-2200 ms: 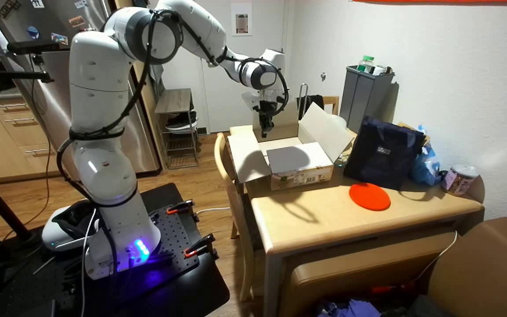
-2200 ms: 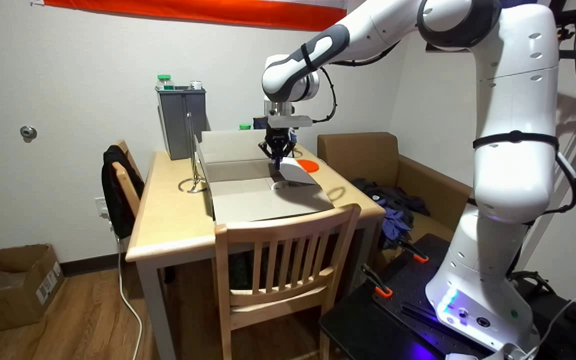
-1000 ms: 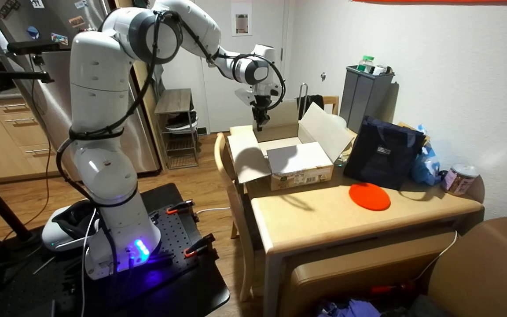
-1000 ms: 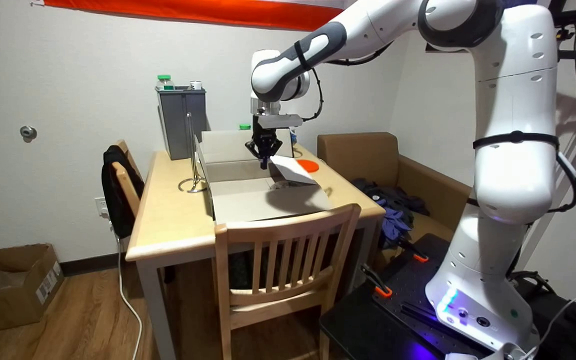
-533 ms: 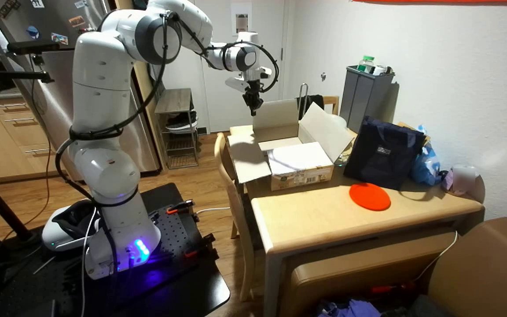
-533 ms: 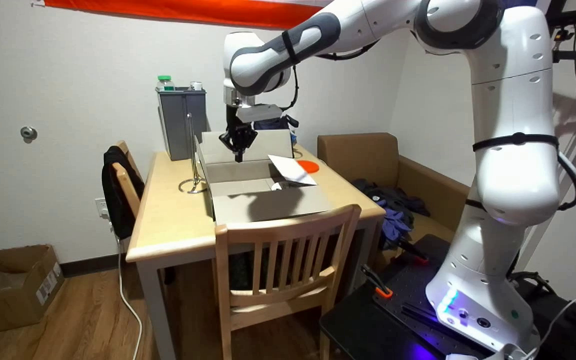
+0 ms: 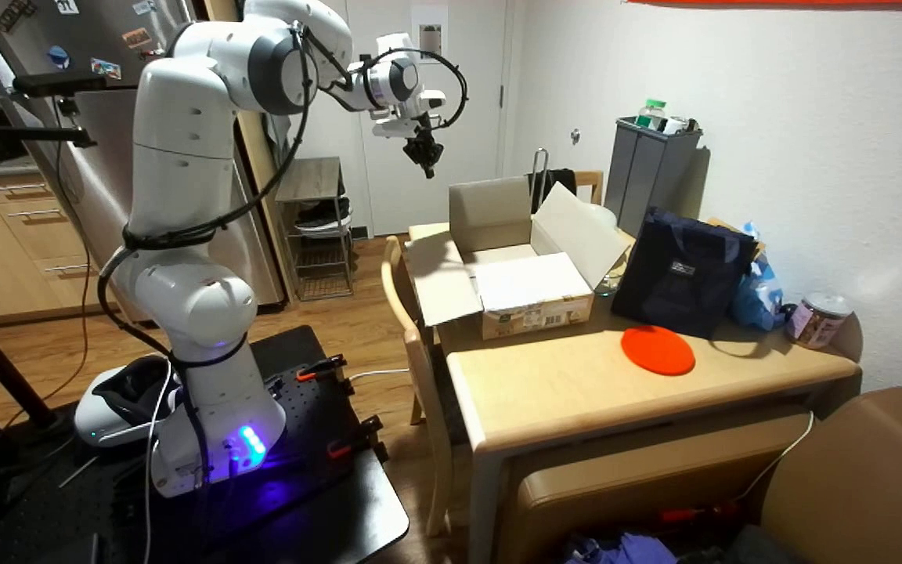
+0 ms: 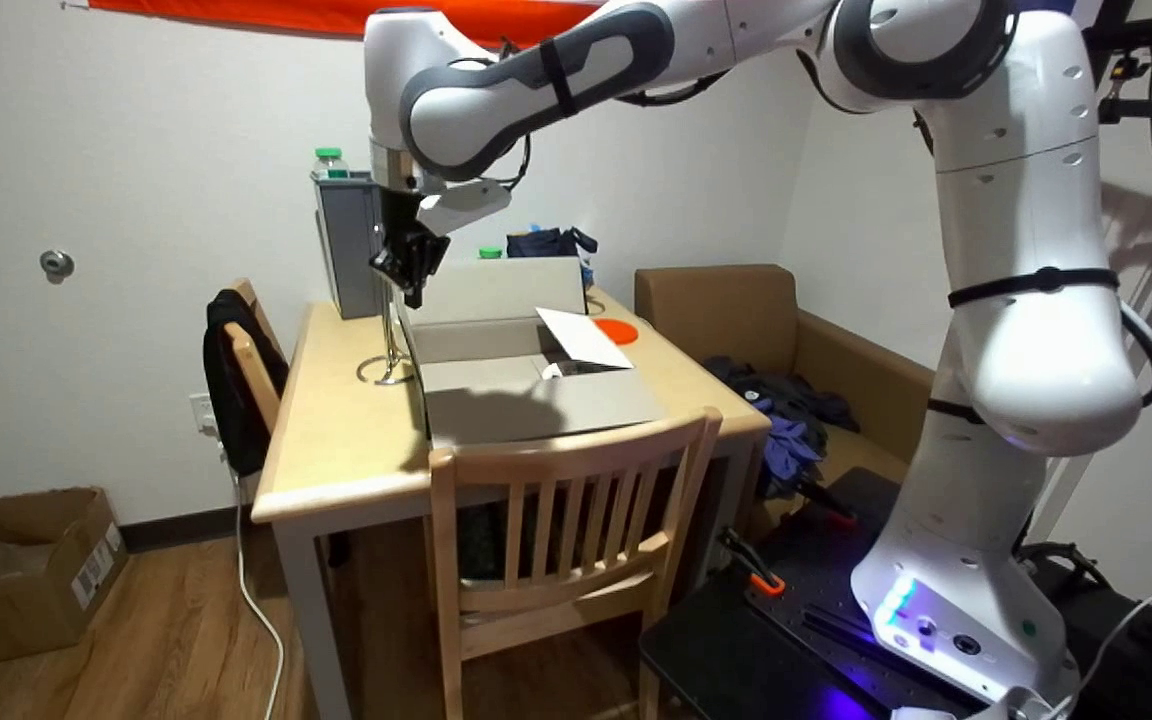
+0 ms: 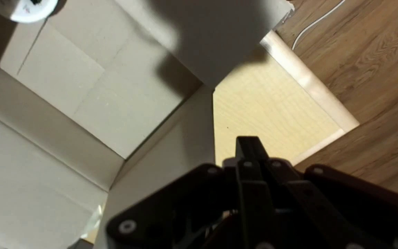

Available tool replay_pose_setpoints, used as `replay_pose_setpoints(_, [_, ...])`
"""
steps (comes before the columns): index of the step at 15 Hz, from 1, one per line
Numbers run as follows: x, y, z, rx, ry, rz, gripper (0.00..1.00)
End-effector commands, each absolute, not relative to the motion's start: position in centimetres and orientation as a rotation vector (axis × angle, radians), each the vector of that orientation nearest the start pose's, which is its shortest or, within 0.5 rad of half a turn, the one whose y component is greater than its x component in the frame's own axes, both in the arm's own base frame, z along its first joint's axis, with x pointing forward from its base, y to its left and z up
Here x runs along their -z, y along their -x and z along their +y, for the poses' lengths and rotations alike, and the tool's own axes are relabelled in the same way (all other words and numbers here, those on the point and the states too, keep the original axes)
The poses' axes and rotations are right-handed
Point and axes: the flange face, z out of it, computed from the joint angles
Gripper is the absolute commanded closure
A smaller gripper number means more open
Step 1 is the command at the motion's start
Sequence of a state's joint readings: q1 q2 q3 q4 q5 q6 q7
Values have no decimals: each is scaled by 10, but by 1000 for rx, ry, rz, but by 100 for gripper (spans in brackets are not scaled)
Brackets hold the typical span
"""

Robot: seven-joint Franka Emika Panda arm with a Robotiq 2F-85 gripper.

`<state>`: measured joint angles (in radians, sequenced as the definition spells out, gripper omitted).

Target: Close three flaps of the box

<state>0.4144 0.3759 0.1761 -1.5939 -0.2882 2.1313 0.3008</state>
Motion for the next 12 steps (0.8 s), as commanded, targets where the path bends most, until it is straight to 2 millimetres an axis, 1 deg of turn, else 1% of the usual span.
replay_pose_setpoints(1, [-442, -587, 400, 468, 3197, -918, 100])
replay_pose_setpoints(2, [-439, -588, 410, 499, 3217, -992, 100])
replay_pose_setpoints(4, [-425, -594, 429, 565, 3271, -1123, 100])
replay_pose_setpoints(5, [-413, -605, 432, 603, 3303, -1182, 100])
replay_pose_setpoints(6, [-405, -611, 437, 633, 3326, -1245, 100])
replay_pose_setpoints(9, [-373, -642, 433, 687, 3391, -1379, 100])
replay_pose_setpoints(12, [-351, -673, 416, 688, 3457, -1403, 100])
